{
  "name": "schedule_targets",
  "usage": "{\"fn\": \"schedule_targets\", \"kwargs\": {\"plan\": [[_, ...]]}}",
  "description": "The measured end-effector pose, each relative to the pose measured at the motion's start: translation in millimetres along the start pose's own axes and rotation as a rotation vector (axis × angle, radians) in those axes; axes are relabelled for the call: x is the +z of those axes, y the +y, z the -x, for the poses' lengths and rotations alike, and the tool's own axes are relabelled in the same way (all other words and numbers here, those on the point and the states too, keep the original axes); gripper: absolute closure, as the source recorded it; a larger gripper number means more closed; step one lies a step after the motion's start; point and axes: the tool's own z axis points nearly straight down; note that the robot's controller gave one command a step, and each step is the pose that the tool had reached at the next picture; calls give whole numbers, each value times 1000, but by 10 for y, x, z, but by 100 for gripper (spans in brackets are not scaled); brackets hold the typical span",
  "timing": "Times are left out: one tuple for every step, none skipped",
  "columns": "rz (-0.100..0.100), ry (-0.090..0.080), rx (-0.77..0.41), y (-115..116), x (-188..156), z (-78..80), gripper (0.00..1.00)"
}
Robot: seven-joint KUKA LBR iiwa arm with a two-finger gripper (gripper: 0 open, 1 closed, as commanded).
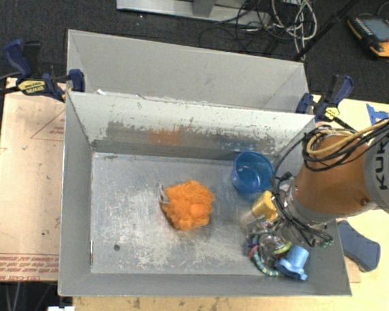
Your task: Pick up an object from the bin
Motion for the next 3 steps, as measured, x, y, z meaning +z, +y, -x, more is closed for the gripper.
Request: {"fn": "schedule_targets", "kwargs": {"plan": [[0,0,-1,0,0,1,100],[4,3,8,12,-425,-23,100],[1,1,6,72,-1041,-18,100]]}}
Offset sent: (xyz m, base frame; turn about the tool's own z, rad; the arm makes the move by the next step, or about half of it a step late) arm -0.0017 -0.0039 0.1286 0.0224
